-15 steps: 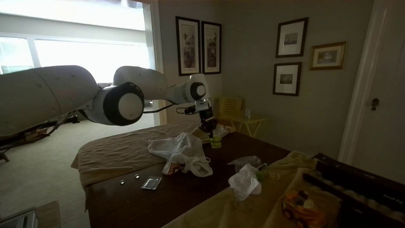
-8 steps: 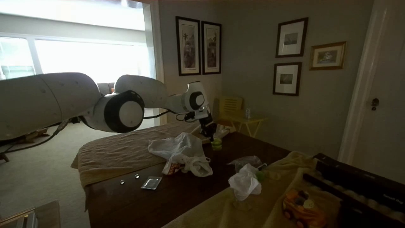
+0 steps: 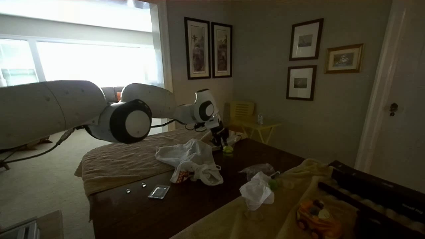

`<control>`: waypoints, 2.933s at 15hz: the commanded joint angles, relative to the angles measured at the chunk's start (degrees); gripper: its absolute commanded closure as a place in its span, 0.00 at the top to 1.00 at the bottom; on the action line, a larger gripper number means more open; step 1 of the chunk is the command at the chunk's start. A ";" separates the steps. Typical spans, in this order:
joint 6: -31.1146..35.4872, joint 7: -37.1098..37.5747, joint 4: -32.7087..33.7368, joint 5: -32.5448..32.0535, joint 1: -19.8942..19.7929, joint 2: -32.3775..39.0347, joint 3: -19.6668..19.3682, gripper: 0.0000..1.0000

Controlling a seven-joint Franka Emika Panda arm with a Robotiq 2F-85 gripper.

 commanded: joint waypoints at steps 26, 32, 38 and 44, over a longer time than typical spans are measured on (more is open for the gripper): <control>-23.52 -64.13 0.79 -8.86 9.77 -14.18 -2.95 1.00; -23.74 -67.19 0.64 -8.14 9.53 -13.96 -3.18 1.00; -17.68 -72.54 0.57 -6.22 4.90 -14.08 -1.27 1.00; -4.48 -82.59 0.06 1.03 -3.09 -12.45 5.37 1.00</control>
